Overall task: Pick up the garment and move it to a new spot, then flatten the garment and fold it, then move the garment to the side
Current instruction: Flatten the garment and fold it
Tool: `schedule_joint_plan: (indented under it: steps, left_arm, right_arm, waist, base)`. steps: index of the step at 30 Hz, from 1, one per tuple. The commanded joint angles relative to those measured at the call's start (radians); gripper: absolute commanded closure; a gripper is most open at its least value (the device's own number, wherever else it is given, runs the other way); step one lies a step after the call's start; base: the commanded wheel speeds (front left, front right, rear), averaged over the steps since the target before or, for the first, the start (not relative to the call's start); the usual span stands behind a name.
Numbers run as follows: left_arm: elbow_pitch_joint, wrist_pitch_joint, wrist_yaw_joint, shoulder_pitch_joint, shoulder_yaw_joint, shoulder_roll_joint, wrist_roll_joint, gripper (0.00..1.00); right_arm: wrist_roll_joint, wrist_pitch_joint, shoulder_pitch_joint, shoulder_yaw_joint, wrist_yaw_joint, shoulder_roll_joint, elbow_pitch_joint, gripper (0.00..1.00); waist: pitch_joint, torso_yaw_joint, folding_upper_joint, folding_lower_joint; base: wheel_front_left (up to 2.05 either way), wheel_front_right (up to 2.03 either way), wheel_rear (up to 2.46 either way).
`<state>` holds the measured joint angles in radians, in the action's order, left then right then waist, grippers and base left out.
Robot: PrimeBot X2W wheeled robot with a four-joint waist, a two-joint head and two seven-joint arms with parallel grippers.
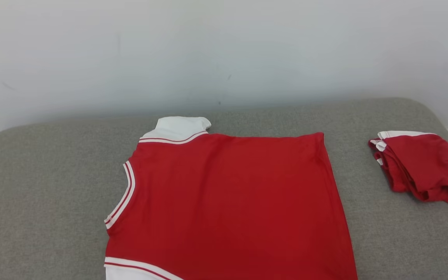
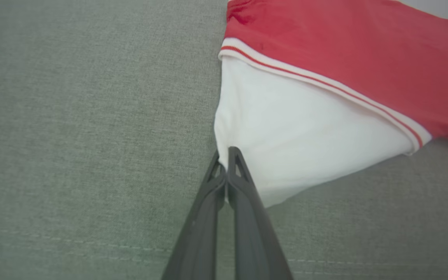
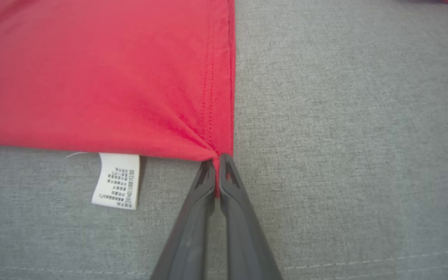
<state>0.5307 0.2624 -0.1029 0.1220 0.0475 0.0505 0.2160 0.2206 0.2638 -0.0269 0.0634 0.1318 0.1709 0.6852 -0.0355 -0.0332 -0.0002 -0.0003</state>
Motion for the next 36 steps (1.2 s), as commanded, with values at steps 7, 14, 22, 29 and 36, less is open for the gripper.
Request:
schedule_joint_plan:
  steps: [7,14,22,29,36]
  left_arm:
    - [0.061,0.003,0.063,-0.039,-0.072,0.001,0.047,1.00]
    - [0.039,0.003,0.107,-0.130,-0.145,0.001,0.037,1.00]
    - [-0.134,0.003,0.119,-0.221,-0.155,0.003,-0.022,1.00]
    - [-0.244,0.003,0.009,-0.273,-0.012,0.038,-0.072,1.00]
    - [-0.222,0.003,0.005,-0.370,0.004,0.020,-0.133,1.00]
  right_arm:
    - [-0.040,0.000,-0.040,-0.037,-0.003,-0.029,0.007,1.00]
    - [-0.084,0.000,-0.015,-0.085,-0.003,-0.073,-0.059,1.00]
    - [-0.107,0.000,0.034,-0.140,-0.003,-0.098,-0.228,1.00]
    - [-0.066,0.000,0.150,-0.162,-0.003,-0.043,-0.231,1.00]
    - [-0.076,0.000,0.253,-0.160,-0.003,-0.031,-0.207,1.00]
  waist:
    - [-0.022,0.006,0.0002,0.0003]
    - [0.007,0.009,0.0002,0.0003]
    - [0.069,0.005,0.0002,0.0003]
    - [0.167,0.004,0.0002,0.0003]
    - [0.250,0.002,0.0002,0.0003]
  base:
    - [0.00,0.00,0.00]
    - [0.00,0.00,0.00]
    - [0.00,0.00,0.00]
    - [0.00,0.00,0.00]
    - [0.00,0.00,0.00]
